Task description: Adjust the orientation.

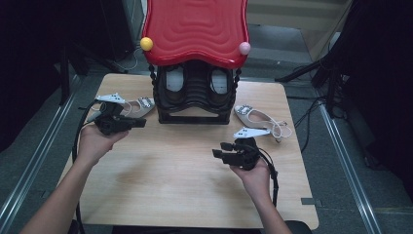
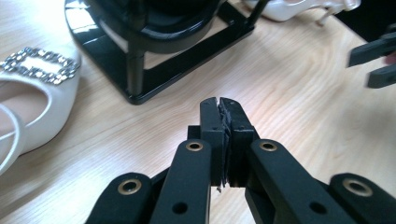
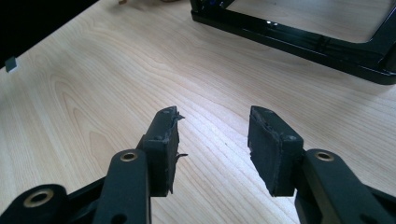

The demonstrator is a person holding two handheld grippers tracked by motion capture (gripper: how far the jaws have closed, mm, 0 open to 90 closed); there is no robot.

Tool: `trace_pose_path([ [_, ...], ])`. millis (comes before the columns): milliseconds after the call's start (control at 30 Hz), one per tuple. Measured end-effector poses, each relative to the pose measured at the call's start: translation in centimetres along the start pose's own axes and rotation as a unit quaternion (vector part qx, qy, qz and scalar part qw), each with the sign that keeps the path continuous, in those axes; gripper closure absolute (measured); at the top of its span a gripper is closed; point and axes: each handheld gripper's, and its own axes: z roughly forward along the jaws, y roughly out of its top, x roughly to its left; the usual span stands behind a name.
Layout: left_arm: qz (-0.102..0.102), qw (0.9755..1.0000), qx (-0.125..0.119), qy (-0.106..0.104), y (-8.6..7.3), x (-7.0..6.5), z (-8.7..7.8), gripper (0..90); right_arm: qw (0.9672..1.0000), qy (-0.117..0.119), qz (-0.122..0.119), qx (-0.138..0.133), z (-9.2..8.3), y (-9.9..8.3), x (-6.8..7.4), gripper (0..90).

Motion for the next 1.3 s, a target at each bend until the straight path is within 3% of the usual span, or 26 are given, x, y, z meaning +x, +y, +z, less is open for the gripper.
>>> trace_pose_path([
  [300,-0.020,0.9997,0.003,0.013,-1.3,2.6,2.5,90.0,1.0000,-0.004,-0.001,0.008,0.3,-0.3,0.0,54.7],
  [400,-0.017,0.9996,0.007,0.023,-1.4,3.5,3.3,90.0,0.9999,-0.004,-0.002,0.010,0.4,-0.3,0.1,54.7],
  [633,-0.037,0.9981,0.007,0.048,-2.0,6.2,4.6,90.0,0.9999,-0.010,0.003,0.012,0.1,-0.7,0.1,54.7],
  [700,-0.033,0.9973,0.013,0.064,-2.2,6.6,5.0,90.0,0.9998,-0.013,0.004,0.013,0.0,-0.8,0.1,54.7],
  [833,-0.029,0.9968,0.026,0.070,-2.0,7.6,5.6,90.0,0.9998,-0.016,0.005,0.007,-0.3,-1.1,0.1,54.7],
  [1000,-0.038,0.9958,0.013,0.083,-2.1,9.0,6.6,90.0,0.9997,-0.019,0.010,0.009,-0.4,-1.4,0.2,54.7],
  [1100,-0.036,0.9946,0.035,0.090,-2.0,9.6,7.3,90.0,0.9997,-0.022,0.011,0.009,-0.5,-1.6,0.2,54.7],
  [1233,-0.046,0.9938,0.023,0.098,-1.7,10.1,7.8,90.0,0.9995,-0.025,0.014,0.010,-0.7,-1.8,0.3,54.8],
  [1300,-0.041,0.9941,0.017,0.099,-1.6,10.2,8.1,90.0,0.9995,-0.027,0.016,0.008,-0.9,-2.0,0.4,54.8],
])
